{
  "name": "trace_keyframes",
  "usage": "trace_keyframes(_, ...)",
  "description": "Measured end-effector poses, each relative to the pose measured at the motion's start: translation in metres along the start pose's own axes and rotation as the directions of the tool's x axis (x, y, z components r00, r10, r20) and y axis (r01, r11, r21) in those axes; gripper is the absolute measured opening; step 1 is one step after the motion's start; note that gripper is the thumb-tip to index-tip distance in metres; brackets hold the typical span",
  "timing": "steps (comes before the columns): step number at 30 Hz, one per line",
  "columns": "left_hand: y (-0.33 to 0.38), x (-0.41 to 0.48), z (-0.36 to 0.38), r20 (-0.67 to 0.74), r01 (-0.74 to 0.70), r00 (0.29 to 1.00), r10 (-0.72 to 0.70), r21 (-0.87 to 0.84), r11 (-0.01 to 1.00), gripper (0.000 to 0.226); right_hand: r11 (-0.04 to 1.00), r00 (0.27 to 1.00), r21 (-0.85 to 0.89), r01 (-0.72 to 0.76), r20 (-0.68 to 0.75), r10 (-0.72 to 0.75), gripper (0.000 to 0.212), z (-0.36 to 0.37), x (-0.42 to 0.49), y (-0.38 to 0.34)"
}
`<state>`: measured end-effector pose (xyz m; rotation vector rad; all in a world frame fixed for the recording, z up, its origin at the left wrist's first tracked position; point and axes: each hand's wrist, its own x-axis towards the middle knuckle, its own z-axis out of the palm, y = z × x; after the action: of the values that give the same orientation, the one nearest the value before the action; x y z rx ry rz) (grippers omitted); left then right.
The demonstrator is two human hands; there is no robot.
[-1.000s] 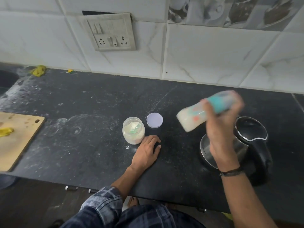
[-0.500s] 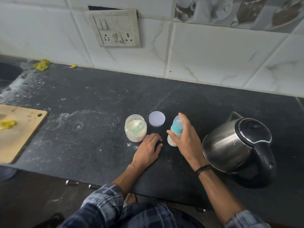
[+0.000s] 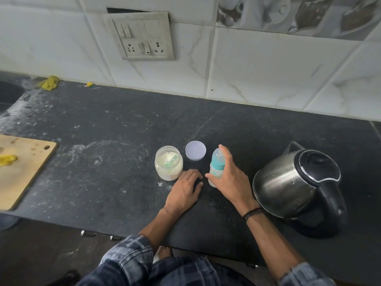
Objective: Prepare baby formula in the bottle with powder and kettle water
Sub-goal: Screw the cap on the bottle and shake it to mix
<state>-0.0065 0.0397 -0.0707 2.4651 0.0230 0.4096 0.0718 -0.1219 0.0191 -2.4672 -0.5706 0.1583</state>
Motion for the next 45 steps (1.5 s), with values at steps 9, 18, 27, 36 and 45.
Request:
trace_keyframes(9, 0.002, 0.001, -0.002, -0.003, 0.011, 1.0, -0.011, 0.002, 1.0, 0.014, 0.872, 0.88, 0.447, 0.198, -0.472, 0.042, 0.099, -0.065, 0.013, -0.029)
trace_keyframes(18, 0.001, 0.001, -0.001, -0.015, -0.002, 1.0, 0.001, -0.003, 1.0, 0.012, 0.494, 0.851, 0.811, 0.314, -0.471, 0.232, 0.071, -0.092, 0.007, -0.055)
trace_keyframes(27, 0.001, 0.001, -0.002, 0.0, 0.013, 1.0, -0.013, -0.012, 1.0, 0.012, 0.417, 0.827, 0.857, 0.302, -0.453, 0.332, 0.066, -0.107, 0.006, -0.062)
trace_keyframes(36, 0.001, 0.001, -0.001, -0.004, -0.001, 1.0, 0.001, -0.018, 1.0, 0.012, 0.356, 0.712, 0.87, 0.341, -0.486, 0.507, 0.064, -0.117, -0.001, -0.072)
trace_keyframes(45, 0.001, 0.001, 0.0, -0.001, 0.005, 1.0, -0.005, -0.024, 1.0, 0.013, 0.456, 0.743, 0.836, 0.304, -0.508, 0.436, 0.071, -0.116, -0.008, -0.065)
